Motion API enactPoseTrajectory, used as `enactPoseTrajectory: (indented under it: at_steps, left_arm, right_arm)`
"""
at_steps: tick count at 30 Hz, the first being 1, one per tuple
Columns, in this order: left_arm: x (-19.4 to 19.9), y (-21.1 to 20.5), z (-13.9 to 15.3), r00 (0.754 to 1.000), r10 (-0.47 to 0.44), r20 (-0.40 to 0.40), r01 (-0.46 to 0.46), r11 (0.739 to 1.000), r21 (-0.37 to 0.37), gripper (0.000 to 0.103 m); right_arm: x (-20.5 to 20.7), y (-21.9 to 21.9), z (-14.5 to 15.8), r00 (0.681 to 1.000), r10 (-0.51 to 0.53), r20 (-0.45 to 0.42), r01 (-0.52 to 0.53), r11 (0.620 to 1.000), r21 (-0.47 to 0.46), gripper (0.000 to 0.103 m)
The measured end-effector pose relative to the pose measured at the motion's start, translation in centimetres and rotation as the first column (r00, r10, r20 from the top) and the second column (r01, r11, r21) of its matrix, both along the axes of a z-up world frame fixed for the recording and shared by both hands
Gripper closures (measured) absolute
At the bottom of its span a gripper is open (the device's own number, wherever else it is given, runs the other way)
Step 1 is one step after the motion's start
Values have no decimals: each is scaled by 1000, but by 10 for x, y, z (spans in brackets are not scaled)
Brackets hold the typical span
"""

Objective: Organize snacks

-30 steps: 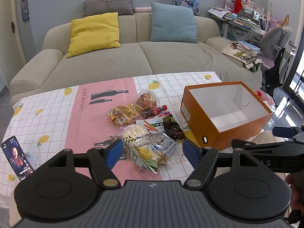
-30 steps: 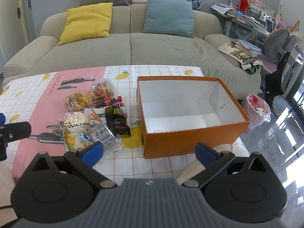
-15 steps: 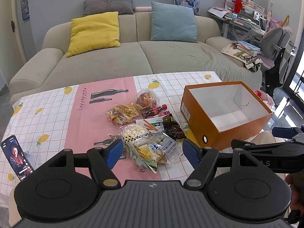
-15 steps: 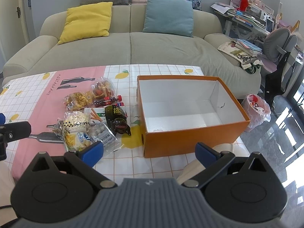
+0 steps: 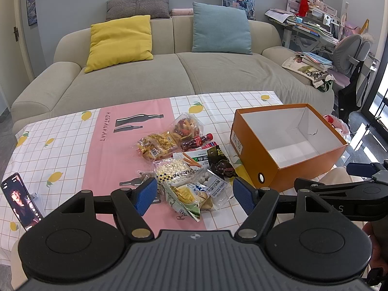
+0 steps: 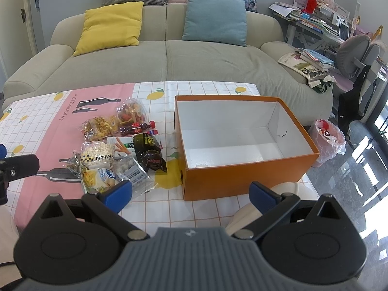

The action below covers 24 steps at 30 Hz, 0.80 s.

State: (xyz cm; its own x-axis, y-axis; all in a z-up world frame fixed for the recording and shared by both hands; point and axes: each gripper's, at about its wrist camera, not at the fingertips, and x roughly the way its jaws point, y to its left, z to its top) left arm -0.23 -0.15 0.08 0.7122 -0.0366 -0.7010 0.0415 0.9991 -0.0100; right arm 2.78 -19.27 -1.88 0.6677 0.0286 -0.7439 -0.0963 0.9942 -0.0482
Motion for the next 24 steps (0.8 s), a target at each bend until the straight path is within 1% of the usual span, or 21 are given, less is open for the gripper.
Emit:
enactPoseTrajectory:
  at_steps: [8, 12, 14, 15, 16, 19, 20, 21, 22, 23, 24]
  left_arm:
    - [1, 0, -1, 1000, -10, -11, 10, 1000, -14, 19]
    - [8, 6, -3, 999, -25, -33, 23, 998, -54, 21]
    - [15, 13, -4, 998, -26, -54, 21, 995, -94, 30]
    - [18, 16, -6, 997, -28, -66, 20, 993, -114, 31]
    - [22, 21, -7, 996, -32, -78, 22, 991, -129, 35]
    - [33, 27, -15, 993, -35, -114, 20, 991, -132, 46]
    - [37, 29, -18, 991, -34, -128, 17, 991, -129, 51]
    - [40, 31, -21, 989, -31, -142, 12, 991, -130, 53]
    - [44, 33, -25, 987, -25, -157, 3, 990, -139, 55]
    - [47, 35, -28, 985, -21, -170, -5, 988, -151, 55]
    - [51, 37, -32, 983, -17, -182, -13, 987, -162, 55]
  right_arm:
    - [2, 0, -2, 1000, 4, -8, -4, 1000, 0, 3]
    - [7, -4, -6, 999, 40, -12, -40, 998, 46, 3]
    - [9, -9, -8, 998, 61, 12, -62, 994, 90, 3]
    - [10, -10, -9, 997, 73, 26, -75, 991, 114, 3]
    - [11, -12, -10, 996, 84, 41, -89, 987, 135, 3]
    - [19, -9, -13, 990, 123, 62, -131, 978, 159, 4]
    - [22, -6, -15, 987, 144, 65, -153, 975, 160, 6]
    - [25, -2, -17, 984, 166, 67, -175, 972, 157, 9]
    - [27, 2, -19, 980, 188, 67, -197, 969, 153, 18]
    - [30, 6, -21, 975, 212, 67, -220, 964, 149, 23]
    - [32, 11, -24, 970, 232, 69, -240, 960, 147, 26]
